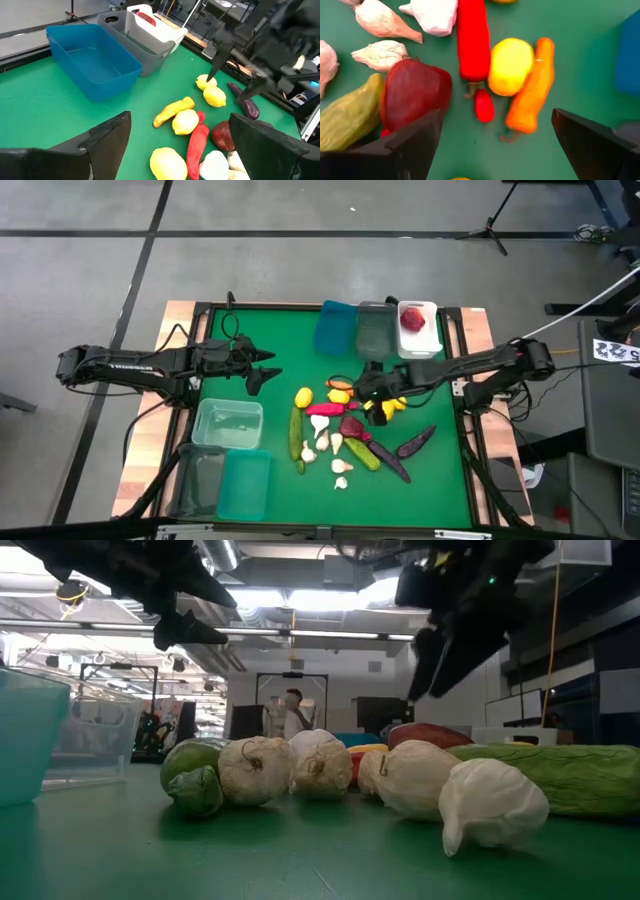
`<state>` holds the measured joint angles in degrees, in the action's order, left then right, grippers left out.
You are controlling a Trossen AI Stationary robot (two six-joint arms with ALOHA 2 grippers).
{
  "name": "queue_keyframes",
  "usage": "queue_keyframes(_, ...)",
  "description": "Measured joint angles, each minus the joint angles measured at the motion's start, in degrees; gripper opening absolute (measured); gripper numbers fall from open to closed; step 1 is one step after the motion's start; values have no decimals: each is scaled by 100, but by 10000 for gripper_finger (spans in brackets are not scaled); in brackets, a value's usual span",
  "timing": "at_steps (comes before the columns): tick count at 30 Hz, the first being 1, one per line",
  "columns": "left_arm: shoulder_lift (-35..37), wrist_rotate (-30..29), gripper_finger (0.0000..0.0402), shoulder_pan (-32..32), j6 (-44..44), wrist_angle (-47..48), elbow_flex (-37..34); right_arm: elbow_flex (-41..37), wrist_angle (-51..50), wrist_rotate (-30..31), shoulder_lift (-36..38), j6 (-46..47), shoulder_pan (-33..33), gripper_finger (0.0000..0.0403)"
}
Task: Sort produce into baskets
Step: Put the red apple into the white bin
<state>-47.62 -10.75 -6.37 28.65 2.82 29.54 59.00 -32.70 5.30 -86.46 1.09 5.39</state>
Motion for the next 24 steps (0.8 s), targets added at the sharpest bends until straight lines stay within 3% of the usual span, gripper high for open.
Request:
queue_keyframes(8, -2, -1, 329, 0, 82, -3, 0, 0, 662, -232, -610, 102, 447, 372)
queue_keyframes(16, -2, -3, 329, 0, 274, -3, 0, -2, 978, 102, -863, 477, 1053, 372)
queue_keyframes(21, -2, -10, 329, 0, 301, -3, 0, -1, 1222, 201, -874, 548, 999, 372)
queue_keyframes(24, -2, -12, 329, 2, 315, -1, 0, -5, 1245, -90, -976, 654, 899, 372)
